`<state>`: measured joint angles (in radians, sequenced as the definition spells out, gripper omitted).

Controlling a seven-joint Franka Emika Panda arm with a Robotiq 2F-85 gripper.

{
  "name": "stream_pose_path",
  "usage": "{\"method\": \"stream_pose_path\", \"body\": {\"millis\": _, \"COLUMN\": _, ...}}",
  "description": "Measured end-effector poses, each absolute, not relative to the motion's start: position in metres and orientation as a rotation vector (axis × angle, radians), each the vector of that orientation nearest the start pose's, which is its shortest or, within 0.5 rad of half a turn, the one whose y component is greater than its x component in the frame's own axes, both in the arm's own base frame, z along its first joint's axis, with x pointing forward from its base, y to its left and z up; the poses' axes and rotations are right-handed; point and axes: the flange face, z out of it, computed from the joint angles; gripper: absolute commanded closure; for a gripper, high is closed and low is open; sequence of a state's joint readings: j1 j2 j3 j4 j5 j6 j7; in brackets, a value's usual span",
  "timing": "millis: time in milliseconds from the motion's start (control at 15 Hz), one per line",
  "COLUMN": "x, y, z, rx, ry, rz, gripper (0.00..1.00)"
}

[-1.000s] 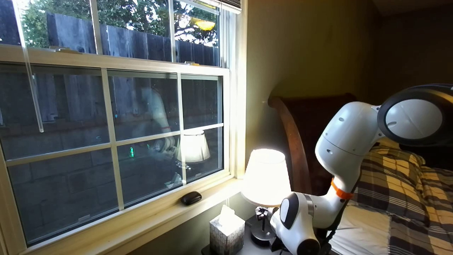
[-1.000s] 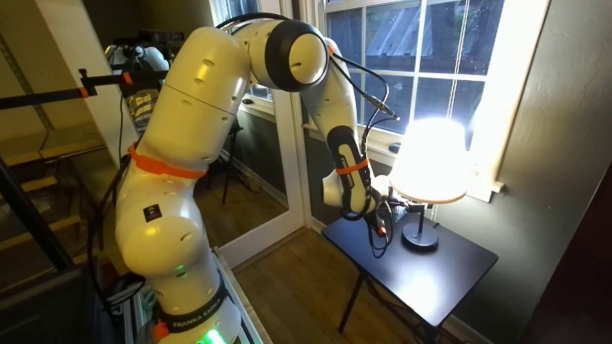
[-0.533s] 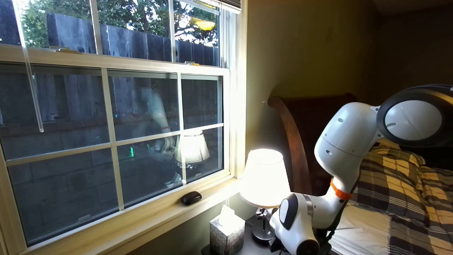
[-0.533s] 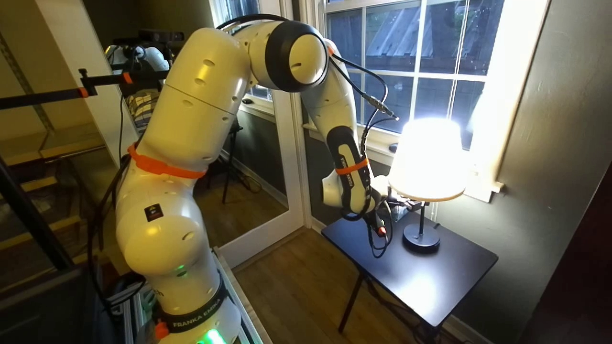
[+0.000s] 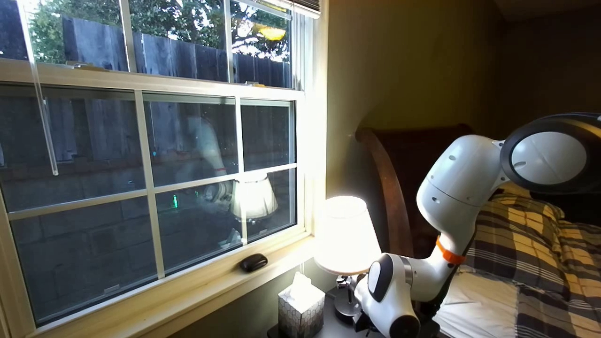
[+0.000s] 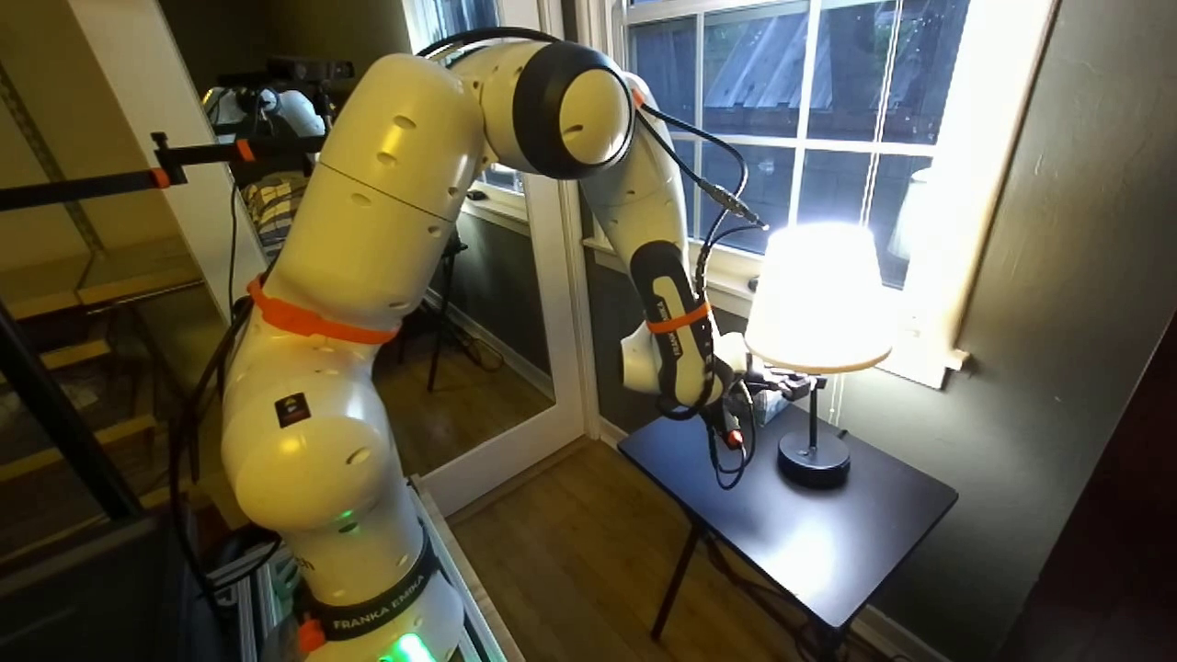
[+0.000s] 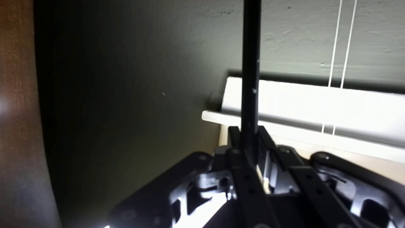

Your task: Move the lamp to the right.

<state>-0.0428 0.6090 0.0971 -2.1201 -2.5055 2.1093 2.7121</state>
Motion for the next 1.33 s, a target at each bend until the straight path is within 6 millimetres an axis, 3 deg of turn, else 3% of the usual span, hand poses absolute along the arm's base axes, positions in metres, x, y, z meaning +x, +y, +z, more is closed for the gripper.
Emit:
{"method": "stream_pose_path", "body": {"millis": 800, "x": 0.568, "y": 0.01, "z": 0.167, "rx": -2.602, "ry": 0.681, "rz": -2.217, "gripper": 0.96}}
{"method": "stream_pose_path", "body": {"millis": 1000, "x": 0.569, "y": 0.001, "z": 0.183, "rx": -2.53, "ry": 0.783, "rz": -2.266, "gripper": 0.96}}
{"method": "stream_pose_path", "body": {"millis": 1333, "x": 0.563, "y": -0.032, "z": 0.197, "rx": -2.486, "ry": 0.955, "rz": -2.257, "gripper": 0.96}}
